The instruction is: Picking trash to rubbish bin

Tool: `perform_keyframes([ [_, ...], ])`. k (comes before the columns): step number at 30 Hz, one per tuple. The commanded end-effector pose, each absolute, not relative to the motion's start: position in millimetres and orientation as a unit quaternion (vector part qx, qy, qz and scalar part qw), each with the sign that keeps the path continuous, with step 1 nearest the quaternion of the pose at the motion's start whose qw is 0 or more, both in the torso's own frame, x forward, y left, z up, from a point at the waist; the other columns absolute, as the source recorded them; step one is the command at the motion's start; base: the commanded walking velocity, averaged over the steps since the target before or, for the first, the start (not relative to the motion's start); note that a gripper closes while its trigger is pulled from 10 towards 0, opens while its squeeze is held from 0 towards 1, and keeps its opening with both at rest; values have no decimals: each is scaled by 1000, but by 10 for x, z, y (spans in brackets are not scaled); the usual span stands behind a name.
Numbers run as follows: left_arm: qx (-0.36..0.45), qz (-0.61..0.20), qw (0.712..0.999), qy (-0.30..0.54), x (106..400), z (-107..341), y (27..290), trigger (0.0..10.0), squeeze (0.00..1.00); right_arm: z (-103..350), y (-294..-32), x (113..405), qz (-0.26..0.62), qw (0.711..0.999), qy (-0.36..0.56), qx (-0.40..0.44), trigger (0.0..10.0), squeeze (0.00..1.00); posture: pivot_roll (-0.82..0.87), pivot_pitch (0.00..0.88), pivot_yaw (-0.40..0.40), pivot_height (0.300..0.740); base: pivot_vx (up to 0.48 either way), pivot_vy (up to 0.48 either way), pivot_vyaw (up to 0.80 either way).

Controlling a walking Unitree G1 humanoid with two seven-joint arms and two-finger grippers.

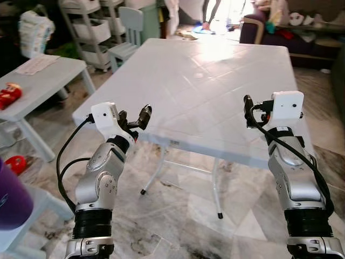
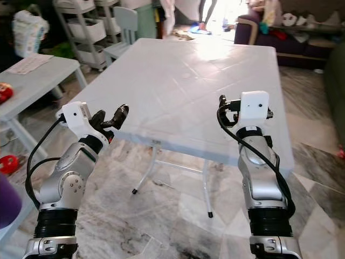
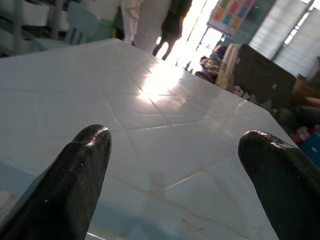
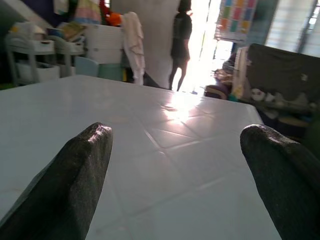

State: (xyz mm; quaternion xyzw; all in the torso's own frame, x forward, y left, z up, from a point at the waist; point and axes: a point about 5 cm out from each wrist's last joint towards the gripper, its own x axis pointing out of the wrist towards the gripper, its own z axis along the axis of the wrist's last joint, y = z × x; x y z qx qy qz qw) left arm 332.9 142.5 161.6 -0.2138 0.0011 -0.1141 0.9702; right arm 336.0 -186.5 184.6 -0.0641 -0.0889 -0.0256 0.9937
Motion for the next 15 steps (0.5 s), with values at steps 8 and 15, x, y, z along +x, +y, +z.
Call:
perform_keyframes([
  [8, -214, -120, 969, 3, 3337, 1619, 1428, 10000, 0, 1935, -1847, 3357, -21, 992, -106, -68, 10000, 0, -107, 0, 56, 740, 123, -30, 0],
  [15, -213, -122, 969, 3, 3334, 1617, 1427, 10000, 0, 1934, -1845, 3354, -21, 992, -106, -68, 10000, 0, -109, 0, 56, 740, 261, -304, 0],
])
